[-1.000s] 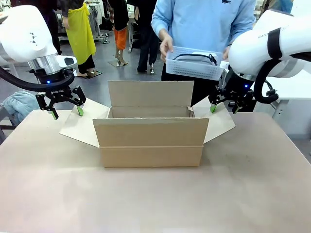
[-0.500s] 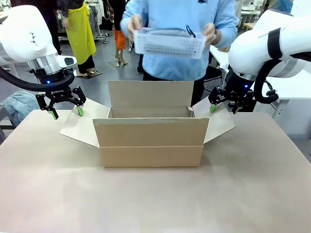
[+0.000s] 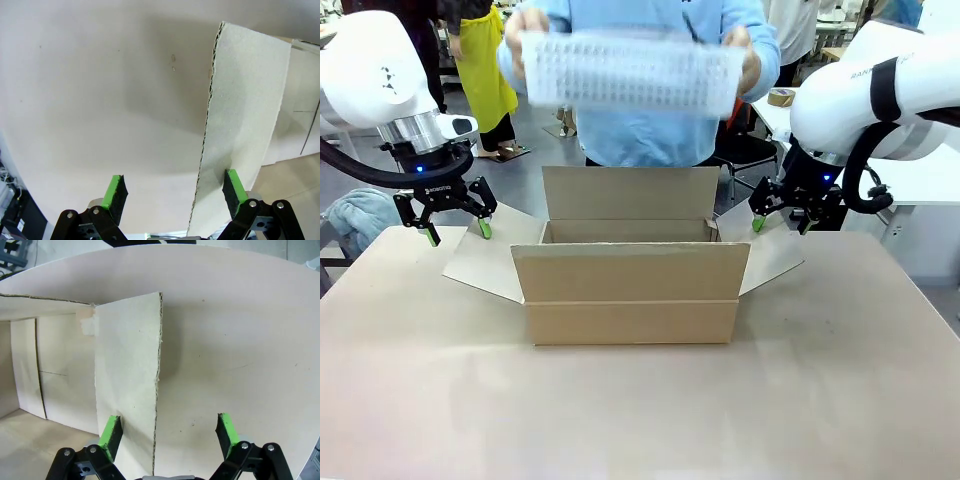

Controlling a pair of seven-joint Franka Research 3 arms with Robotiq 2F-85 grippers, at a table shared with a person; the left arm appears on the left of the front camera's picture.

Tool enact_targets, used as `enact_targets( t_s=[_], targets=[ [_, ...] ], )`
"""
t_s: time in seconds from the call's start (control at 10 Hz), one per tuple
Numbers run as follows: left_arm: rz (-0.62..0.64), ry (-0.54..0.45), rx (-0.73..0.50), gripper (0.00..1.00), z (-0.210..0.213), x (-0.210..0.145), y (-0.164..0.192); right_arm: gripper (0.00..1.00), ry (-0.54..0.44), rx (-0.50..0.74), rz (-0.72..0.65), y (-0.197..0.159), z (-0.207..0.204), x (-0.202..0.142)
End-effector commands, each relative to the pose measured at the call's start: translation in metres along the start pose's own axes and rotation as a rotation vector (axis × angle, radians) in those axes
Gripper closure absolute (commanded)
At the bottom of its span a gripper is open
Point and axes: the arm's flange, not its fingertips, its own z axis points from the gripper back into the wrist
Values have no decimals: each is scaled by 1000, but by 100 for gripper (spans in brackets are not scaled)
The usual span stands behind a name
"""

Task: Pack the gift set into the box.
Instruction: Lift both hands away from the flaps of the Package Box.

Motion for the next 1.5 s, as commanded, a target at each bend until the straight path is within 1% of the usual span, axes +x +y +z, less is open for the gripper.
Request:
enact_targets(
  t_s=[0.0, 1.4],
  targets=[
    [10, 4, 13, 0, 2, -1, 0, 0, 3, -21, -19, 1, 2, 1],
    [10, 4, 13, 0, 2, -1, 0, 0, 3, -21, -19, 1, 2, 1]
  ],
)
